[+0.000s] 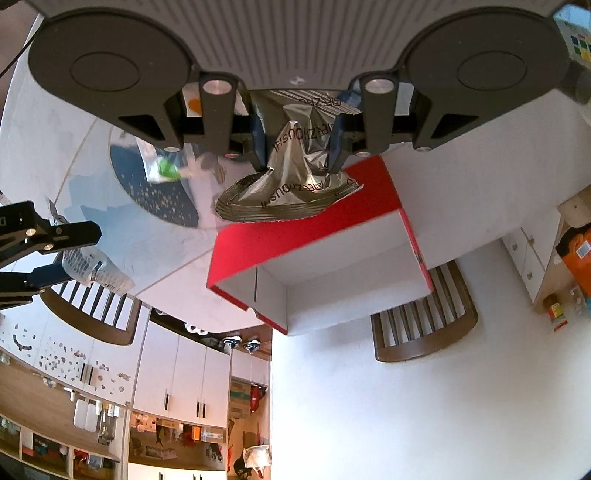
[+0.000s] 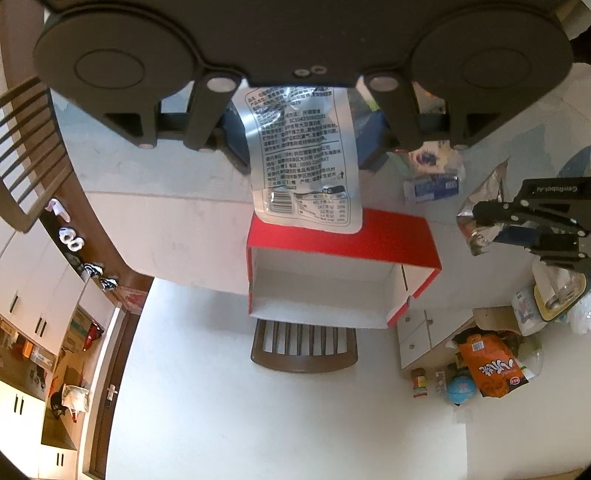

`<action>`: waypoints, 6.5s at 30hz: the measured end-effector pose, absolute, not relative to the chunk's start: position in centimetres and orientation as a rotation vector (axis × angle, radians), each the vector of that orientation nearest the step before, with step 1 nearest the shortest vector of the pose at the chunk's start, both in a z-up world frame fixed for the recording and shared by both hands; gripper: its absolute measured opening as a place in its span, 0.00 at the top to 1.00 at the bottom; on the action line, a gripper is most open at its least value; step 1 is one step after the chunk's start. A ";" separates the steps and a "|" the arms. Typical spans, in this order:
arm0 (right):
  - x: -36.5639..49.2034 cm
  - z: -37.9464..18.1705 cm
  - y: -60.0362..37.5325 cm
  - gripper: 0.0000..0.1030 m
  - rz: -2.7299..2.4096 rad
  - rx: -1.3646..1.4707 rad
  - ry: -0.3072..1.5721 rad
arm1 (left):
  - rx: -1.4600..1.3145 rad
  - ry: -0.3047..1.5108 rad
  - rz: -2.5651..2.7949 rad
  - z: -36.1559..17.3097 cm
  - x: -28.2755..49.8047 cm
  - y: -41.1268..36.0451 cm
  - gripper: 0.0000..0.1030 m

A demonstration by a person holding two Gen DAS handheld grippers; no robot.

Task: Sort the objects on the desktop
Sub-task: 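Carry the foil bag and the sachet with both tools over the red box, then open both tools to drop the foil bag and sachet into the box, then move both tools back toward the remaining items on the table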

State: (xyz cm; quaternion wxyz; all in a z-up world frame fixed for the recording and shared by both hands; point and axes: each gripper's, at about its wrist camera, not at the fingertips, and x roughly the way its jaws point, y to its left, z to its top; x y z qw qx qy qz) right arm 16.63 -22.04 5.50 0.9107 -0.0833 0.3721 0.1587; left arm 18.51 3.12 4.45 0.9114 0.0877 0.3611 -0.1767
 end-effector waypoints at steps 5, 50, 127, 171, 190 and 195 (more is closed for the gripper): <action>18.3 6.5 -21.3 0.39 0.339 -0.186 0.748 | 0.198 0.723 -0.347 5.6 20.5 3.0 0.69; 34.8 6.1 -16.1 0.39 0.355 -0.154 0.746 | 0.083 0.790 -0.056 5.4 39.0 2.1 0.69; 39.5 -2.0 -15.0 0.27 0.357 -0.215 1.011 | 0.187 1.062 -0.150 -0.4 44.7 0.2 0.39; 26.7 7.0 -18.1 0.25 0.366 -0.108 0.857 | 0.130 0.870 -0.231 8.5 28.0 1.1 0.39; 21.3 6.5 -20.6 0.24 0.345 -0.078 0.783 | 0.071 0.845 -0.270 6.2 22.0 1.4 0.33; 19.8 5.0 -20.9 0.22 0.323 -0.088 0.766 | 0.079 0.837 -0.278 4.6 20.6 1.4 0.32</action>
